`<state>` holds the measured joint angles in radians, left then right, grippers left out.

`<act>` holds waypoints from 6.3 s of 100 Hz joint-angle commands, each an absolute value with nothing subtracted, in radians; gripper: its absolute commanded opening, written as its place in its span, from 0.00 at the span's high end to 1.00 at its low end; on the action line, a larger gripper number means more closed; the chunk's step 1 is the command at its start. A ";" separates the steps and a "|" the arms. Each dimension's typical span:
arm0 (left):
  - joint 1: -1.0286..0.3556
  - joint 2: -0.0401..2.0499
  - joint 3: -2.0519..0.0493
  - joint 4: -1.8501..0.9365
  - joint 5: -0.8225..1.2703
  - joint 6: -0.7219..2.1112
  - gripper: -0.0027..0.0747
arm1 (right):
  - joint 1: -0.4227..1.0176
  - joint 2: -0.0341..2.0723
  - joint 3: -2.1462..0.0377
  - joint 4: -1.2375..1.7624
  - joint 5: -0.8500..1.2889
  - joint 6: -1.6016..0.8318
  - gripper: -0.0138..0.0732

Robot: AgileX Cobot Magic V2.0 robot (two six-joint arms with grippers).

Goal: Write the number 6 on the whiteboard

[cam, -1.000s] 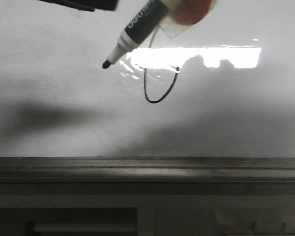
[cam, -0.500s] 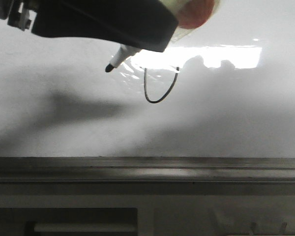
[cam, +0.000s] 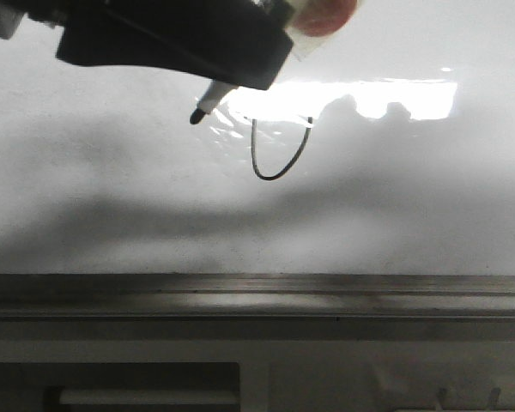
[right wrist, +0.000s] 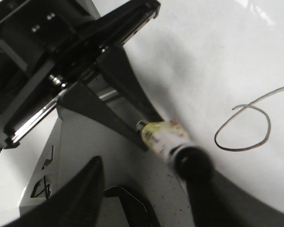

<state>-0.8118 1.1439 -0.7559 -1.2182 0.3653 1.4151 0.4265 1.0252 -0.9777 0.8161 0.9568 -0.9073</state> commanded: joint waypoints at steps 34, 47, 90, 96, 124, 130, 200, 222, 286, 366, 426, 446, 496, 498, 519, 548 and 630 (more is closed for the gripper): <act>-0.766 0.913 -0.618 -1.529 0.068 1.262 0.99 | 0.238 0.831 -0.888 0.625 0.830 -0.675 0.30; -0.768 0.865 -0.547 -1.684 0.041 1.264 0.99 | 0.219 0.716 -0.773 0.627 0.679 -0.631 0.30; -0.768 0.994 -0.597 -1.736 -0.019 1.267 0.99 | 0.219 0.598 -0.618 0.651 0.574 -0.607 0.30; -0.768 1.023 -0.612 -1.741 -0.058 1.267 0.99 | 0.219 0.598 -0.618 0.651 0.570 -0.607 0.30; -0.768 1.111 -0.648 -1.779 -0.075 1.267 0.99 | 0.219 0.598 -0.618 0.651 0.568 -0.607 0.30; -0.768 1.111 -0.650 -1.779 -0.075 1.267 0.99 | 0.219 0.598 -0.618 0.651 0.568 -0.607 0.30; -0.768 1.096 -0.652 -1.749 -0.064 1.273 0.22 | 0.219 0.598 -0.618 0.672 0.553 -0.607 0.30; -0.768 0.980 -0.641 -1.671 -0.065 1.275 0.20 | 0.219 0.596 -0.620 0.674 0.551 -0.607 0.30; -0.768 0.494 -0.563 -1.411 0.075 1.301 0.99 | 0.219 0.305 -0.582 0.717 0.494 -0.655 0.91; -0.768 -0.015 -0.151 -1.466 0.028 1.301 0.99 | 0.221 -0.021 -0.299 0.726 0.439 -0.674 0.92; -0.768 -0.015 -0.151 -1.540 0.015 1.301 0.99 | 0.221 -0.021 -0.299 0.726 0.439 -0.674 0.92; -0.768 -0.015 -0.151 -1.540 0.015 1.301 0.99 | 0.221 -0.021 -0.299 0.726 0.439 -0.674 0.92; -0.671 0.041 -0.113 -0.873 -0.041 0.744 0.99 | 0.221 -0.021 -0.299 0.726 0.439 -0.674 0.92; -0.651 0.048 -0.111 -0.813 -0.041 0.688 0.99 | 0.221 -0.021 -0.299 0.726 0.439 -0.674 0.92; -0.418 0.059 -0.086 -0.362 -0.039 0.341 0.99 | 0.221 -0.021 -0.299 0.726 0.439 -0.674 0.92; -0.133 0.012 -0.013 -0.051 -0.049 0.145 0.99 | 0.221 -0.021 -0.299 0.726 0.439 -0.674 0.92; -0.014 -0.035 0.041 -0.076 -0.012 0.111 0.99 | 0.221 -0.021 -0.299 0.726 0.439 -0.674 0.92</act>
<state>0.0059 -0.0039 -0.0095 -0.0636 0.0573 0.1205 0.2216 -0.0113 -0.2759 0.6988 0.5088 -0.6661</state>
